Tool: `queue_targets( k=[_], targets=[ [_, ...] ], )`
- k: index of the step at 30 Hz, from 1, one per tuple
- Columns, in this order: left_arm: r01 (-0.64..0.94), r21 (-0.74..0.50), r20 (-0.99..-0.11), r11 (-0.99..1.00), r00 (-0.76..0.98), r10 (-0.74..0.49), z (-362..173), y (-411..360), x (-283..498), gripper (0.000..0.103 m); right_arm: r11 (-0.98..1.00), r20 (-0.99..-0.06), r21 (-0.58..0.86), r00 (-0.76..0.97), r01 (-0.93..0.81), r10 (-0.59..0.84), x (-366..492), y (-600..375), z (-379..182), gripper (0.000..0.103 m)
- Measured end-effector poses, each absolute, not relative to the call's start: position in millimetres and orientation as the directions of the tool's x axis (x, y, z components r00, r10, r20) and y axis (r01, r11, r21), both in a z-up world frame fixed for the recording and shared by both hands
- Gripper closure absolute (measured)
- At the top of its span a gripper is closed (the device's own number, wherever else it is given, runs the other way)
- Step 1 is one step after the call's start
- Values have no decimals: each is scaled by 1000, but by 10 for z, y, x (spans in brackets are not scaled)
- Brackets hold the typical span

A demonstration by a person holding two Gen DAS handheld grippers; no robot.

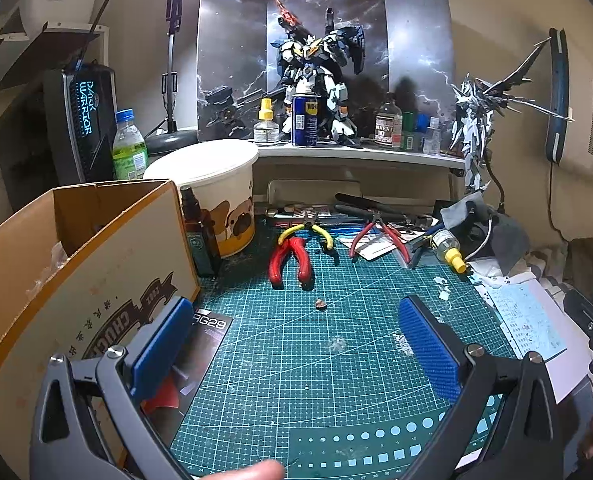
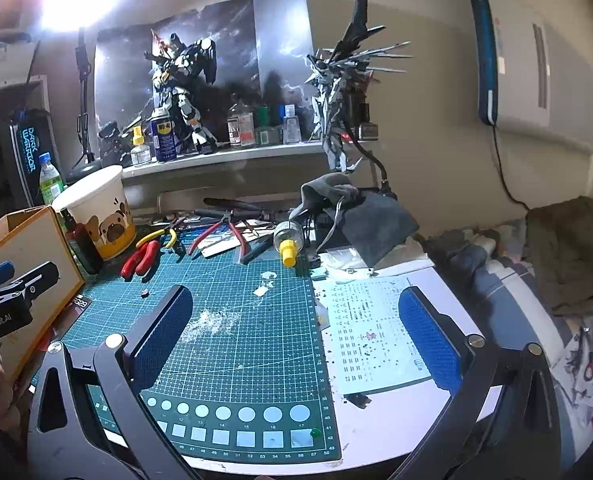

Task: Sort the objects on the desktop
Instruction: 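Reach the right tool toward the dark brown spray bottle by the bucket, then close the right tool on the brown spray bottle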

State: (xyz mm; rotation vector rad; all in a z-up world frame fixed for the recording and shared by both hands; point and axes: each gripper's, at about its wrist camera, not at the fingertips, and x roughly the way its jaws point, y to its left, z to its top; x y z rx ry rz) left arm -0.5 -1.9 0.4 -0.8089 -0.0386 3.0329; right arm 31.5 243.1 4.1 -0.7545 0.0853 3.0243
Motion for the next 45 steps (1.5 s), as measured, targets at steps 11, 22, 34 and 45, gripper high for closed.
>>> queue_targets(
  k=[11,22,34,45],
  targets=[
    [21,-20,-485,-1000,-874,-9,-16,-121,-4,0,-993,-452,-35,-888,113,-85,140,2230,88,0],
    [79,15,-464,-997,-883,-77,-17,-296,91,0,-893,-351,-103,-856,438,-379,-327,1908,55,0],
    [228,92,-445,-969,-862,-245,42,-522,64,0,-608,-438,-94,-581,788,-685,-1428,500,-192,39],
    [217,55,-458,-975,-862,-218,14,-510,52,0,-454,-460,-7,-406,891,-790,-1977,-346,-487,79]
  ],
)
